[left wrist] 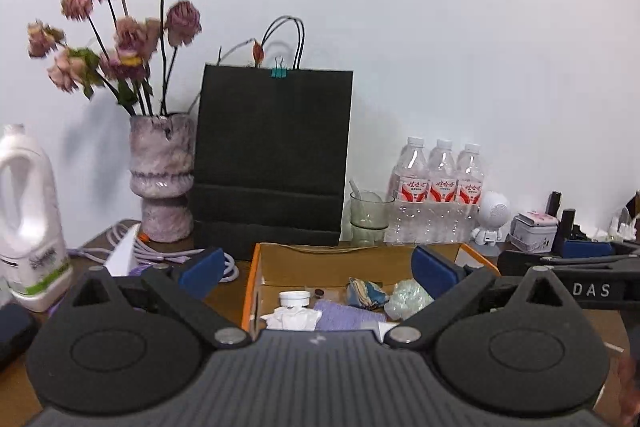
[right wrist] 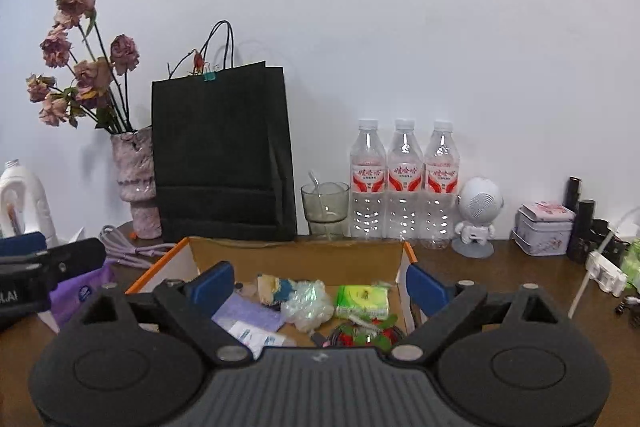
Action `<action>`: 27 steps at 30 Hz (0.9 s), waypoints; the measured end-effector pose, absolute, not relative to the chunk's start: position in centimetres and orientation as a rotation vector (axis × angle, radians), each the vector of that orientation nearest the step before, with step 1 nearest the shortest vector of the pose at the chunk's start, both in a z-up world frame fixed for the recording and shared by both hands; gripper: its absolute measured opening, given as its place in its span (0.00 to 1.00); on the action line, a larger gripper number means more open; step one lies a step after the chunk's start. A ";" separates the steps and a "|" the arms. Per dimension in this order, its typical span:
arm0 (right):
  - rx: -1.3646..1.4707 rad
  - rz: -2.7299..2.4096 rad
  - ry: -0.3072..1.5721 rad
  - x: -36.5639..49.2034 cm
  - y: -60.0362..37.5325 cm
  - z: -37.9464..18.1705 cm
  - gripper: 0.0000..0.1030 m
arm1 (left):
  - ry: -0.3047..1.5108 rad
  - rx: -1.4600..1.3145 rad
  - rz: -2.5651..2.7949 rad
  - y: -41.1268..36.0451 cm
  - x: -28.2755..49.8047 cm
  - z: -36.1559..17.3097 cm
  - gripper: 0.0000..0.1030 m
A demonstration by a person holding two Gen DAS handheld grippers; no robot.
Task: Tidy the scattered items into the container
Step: 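Move both open tools back from the box toward the remaining items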
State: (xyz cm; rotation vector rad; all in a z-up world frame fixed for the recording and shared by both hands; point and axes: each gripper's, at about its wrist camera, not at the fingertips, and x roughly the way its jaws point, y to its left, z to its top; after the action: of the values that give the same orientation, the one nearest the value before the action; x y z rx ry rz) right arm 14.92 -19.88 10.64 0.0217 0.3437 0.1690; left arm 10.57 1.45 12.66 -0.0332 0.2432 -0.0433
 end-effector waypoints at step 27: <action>0.000 0.247 0.511 -6.5 -19.3 1.9 0.77 | 0.451 -0.041 -0.053 0.2 -7.8 3.8 0.99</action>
State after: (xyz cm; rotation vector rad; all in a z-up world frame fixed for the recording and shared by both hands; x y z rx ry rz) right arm -6.53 -19.28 1.90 -0.0003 0.5110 0.2474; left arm -7.80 0.20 3.76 -0.0406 0.4506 -0.0530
